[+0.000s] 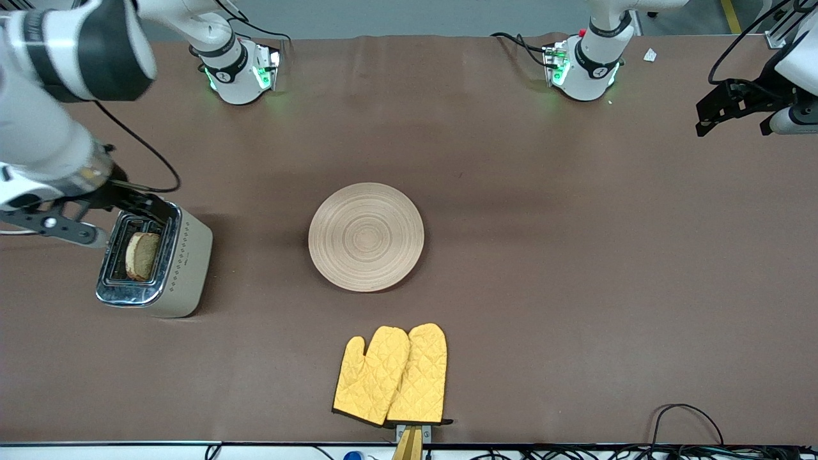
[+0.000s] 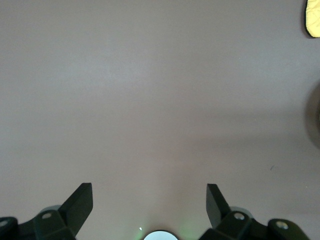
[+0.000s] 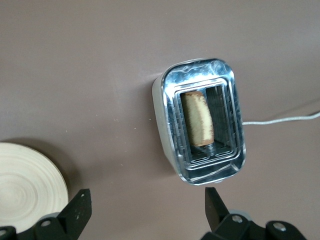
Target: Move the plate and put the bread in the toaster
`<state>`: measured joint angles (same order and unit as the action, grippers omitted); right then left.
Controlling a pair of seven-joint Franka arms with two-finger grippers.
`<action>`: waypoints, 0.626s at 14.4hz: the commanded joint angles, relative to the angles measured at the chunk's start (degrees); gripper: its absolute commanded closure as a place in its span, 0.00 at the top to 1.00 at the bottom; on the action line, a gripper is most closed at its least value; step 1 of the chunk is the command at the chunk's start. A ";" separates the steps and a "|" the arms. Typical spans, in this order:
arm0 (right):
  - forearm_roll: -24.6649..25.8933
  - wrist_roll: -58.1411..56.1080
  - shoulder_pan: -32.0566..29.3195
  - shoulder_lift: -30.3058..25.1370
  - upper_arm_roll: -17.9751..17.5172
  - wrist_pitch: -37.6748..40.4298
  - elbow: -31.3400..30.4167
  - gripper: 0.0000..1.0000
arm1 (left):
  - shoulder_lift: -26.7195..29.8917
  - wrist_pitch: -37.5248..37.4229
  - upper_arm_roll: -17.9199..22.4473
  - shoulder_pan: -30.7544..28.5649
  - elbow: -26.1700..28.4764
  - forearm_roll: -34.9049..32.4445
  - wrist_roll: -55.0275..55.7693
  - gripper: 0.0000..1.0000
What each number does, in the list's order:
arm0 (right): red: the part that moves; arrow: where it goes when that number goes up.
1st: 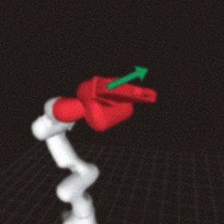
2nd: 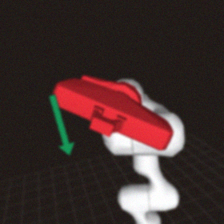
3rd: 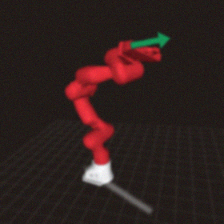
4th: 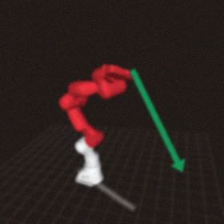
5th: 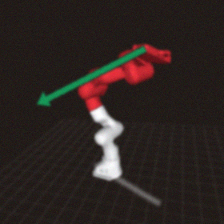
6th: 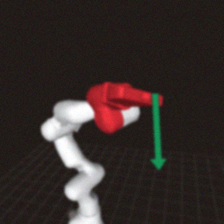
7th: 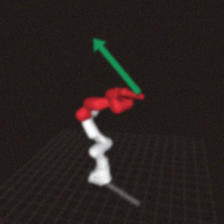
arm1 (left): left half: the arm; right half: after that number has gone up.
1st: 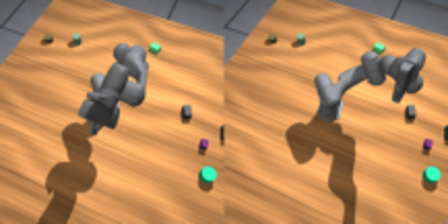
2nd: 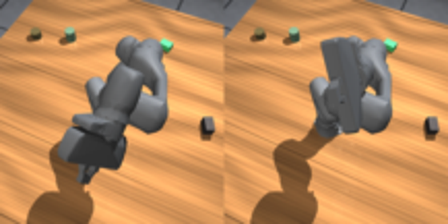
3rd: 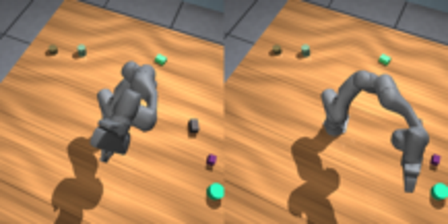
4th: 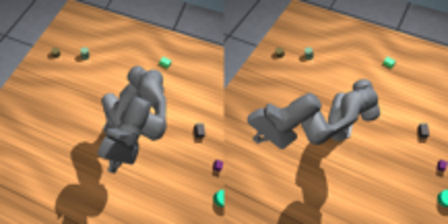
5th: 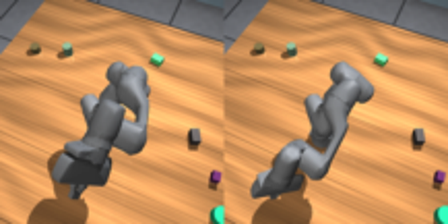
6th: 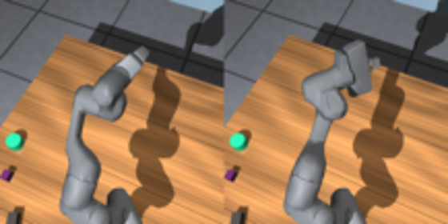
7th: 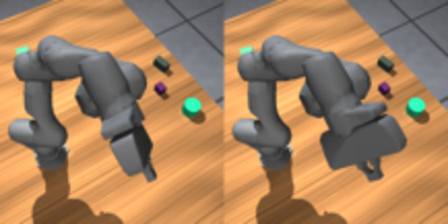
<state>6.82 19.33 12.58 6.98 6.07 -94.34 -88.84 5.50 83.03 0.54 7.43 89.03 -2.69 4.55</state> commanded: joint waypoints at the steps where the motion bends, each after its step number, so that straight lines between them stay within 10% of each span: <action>1: -3.39 -12.17 -6.67 -5.30 -0.98 -0.50 -3.97 1.00 | 0.57 -0.50 -0.10 -0.13 -0.35 -0.21 -0.86 1.00; 9: -5.76 -25.13 -16.71 -9.44 -3.26 8.63 0.67 1.00 | 0.39 -1.12 -0.01 -0.04 -0.79 -0.21 -0.86 1.00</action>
<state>2.24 -5.05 -2.63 -0.93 4.33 -87.96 -89.44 5.63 82.88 0.56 7.40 88.99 -2.69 4.55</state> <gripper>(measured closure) 0.000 0.000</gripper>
